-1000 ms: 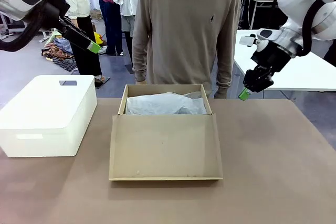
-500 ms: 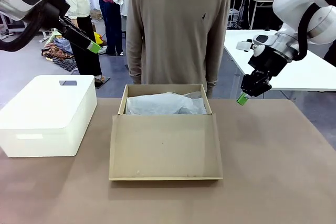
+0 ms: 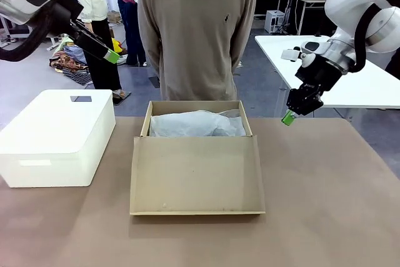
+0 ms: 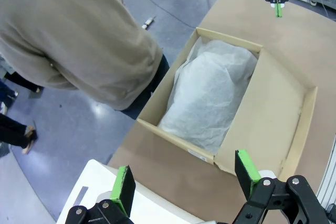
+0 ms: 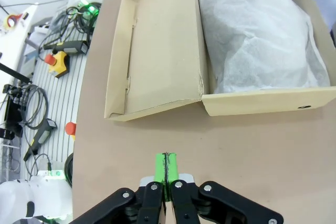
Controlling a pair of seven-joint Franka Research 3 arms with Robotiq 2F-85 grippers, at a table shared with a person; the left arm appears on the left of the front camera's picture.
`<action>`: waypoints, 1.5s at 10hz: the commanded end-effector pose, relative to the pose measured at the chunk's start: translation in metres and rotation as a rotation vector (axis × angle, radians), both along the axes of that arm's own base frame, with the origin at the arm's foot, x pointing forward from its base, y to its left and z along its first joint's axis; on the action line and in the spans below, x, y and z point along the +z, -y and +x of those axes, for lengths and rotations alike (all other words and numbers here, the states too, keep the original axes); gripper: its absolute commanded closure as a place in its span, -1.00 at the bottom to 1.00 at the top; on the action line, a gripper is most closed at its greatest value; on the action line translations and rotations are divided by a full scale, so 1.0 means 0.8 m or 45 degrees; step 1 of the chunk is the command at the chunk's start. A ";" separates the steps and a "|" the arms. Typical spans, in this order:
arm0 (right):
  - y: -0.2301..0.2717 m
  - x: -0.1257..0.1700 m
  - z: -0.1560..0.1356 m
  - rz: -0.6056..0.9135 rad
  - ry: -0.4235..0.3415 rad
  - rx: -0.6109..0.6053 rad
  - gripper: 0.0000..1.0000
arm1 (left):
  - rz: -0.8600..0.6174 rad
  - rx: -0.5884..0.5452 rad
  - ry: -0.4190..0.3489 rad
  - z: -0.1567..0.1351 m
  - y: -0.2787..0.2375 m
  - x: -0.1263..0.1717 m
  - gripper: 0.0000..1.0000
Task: Pack the shoes into the box.
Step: Close the Shoes Box.
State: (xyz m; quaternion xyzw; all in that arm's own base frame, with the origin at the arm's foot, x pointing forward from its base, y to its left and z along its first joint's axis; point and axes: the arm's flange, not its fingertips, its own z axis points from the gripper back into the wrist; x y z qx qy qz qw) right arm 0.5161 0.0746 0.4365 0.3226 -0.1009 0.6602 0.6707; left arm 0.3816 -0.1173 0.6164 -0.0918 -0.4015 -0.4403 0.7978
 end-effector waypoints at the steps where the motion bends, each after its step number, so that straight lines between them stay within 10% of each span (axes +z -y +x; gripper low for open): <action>1: -0.004 -0.016 -0.014 0.038 0.035 0.007 1.00 | -0.020 -0.011 -0.003 -0.001 -0.002 0.000 -1.00; 15: -0.032 -0.136 -0.079 -0.033 0.132 -0.143 1.00 | -0.020 -0.011 -0.003 -0.001 -0.002 0.000 -1.00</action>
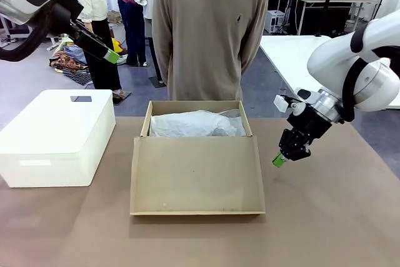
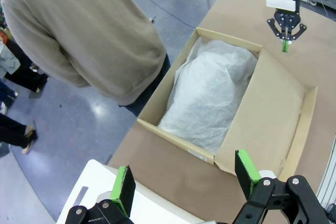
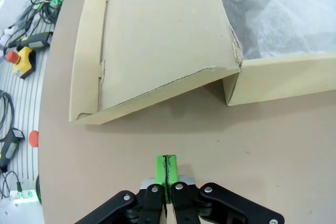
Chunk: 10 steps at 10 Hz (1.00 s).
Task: Pack the shoes into the box.
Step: Close the Shoes Box.
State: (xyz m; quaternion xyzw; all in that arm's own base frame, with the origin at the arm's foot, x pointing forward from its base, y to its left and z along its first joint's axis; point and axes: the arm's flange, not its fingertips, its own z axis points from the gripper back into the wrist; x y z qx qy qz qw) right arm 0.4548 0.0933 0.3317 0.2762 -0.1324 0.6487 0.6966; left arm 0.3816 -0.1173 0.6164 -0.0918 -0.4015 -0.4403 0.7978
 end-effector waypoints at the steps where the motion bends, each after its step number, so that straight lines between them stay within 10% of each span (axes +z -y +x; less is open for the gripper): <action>1: -0.007 -0.002 -0.001 0.013 0.006 -0.046 1.00 | -0.020 -0.011 -0.003 -0.001 -0.002 0.000 -1.00; 10: -0.012 -0.020 0.009 0.099 0.008 -0.049 1.00 | -0.020 -0.011 -0.003 -0.001 -0.002 0.000 -1.00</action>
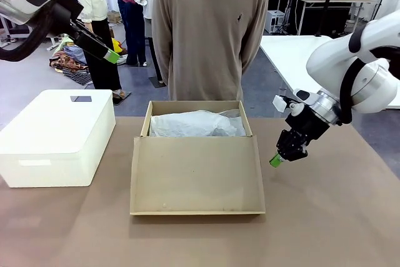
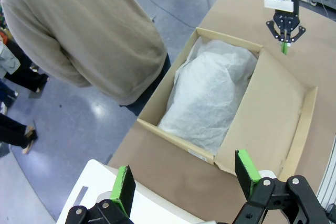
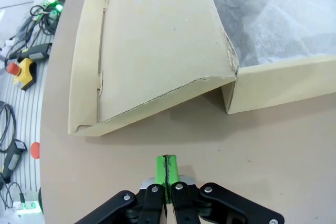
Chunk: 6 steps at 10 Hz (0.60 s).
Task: Pack the shoes into the box.
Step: Close the Shoes Box.
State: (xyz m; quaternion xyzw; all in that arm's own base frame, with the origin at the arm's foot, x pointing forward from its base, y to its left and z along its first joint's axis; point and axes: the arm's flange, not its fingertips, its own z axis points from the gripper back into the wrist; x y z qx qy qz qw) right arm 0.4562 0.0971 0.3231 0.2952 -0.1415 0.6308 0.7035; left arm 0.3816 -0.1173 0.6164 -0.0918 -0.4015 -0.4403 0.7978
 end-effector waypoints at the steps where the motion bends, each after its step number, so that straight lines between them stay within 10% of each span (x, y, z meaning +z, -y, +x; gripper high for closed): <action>1: -0.008 -0.015 0.009 0.082 0.030 -0.003 1.00 | -0.020 -0.011 -0.003 -0.001 -0.002 0.000 -1.00; 6: -0.024 -0.036 0.021 0.158 0.015 0.006 1.00 | -0.020 -0.011 -0.003 -0.001 -0.002 0.000 -1.00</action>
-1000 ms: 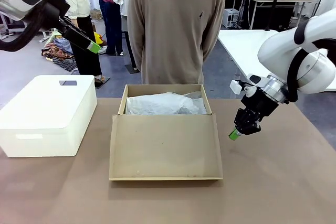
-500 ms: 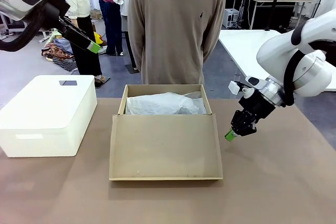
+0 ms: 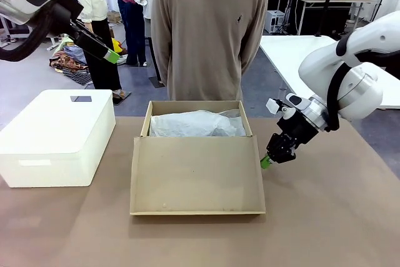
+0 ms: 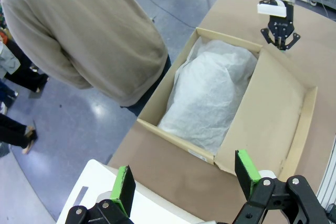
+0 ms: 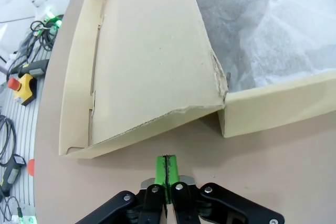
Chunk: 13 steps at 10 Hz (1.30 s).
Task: Pack the shoes into the box.
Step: Close the Shoes Box.
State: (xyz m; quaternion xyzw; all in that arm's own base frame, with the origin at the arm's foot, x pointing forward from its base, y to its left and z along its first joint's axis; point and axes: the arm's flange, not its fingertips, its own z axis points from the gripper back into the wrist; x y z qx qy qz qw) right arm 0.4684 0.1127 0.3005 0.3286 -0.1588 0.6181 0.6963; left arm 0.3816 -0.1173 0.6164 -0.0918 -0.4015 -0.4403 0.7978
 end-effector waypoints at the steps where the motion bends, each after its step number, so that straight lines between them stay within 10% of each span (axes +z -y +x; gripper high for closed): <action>1: -0.005 -0.011 0.006 0.068 0.040 0.017 1.00 | -0.020 -0.011 -0.003 -0.001 -0.002 0.000 -1.00; 13: -0.016 -0.016 -0.002 0.229 -0.104 0.200 1.00 | -0.020 -0.011 -0.003 -0.001 -0.002 0.000 -1.00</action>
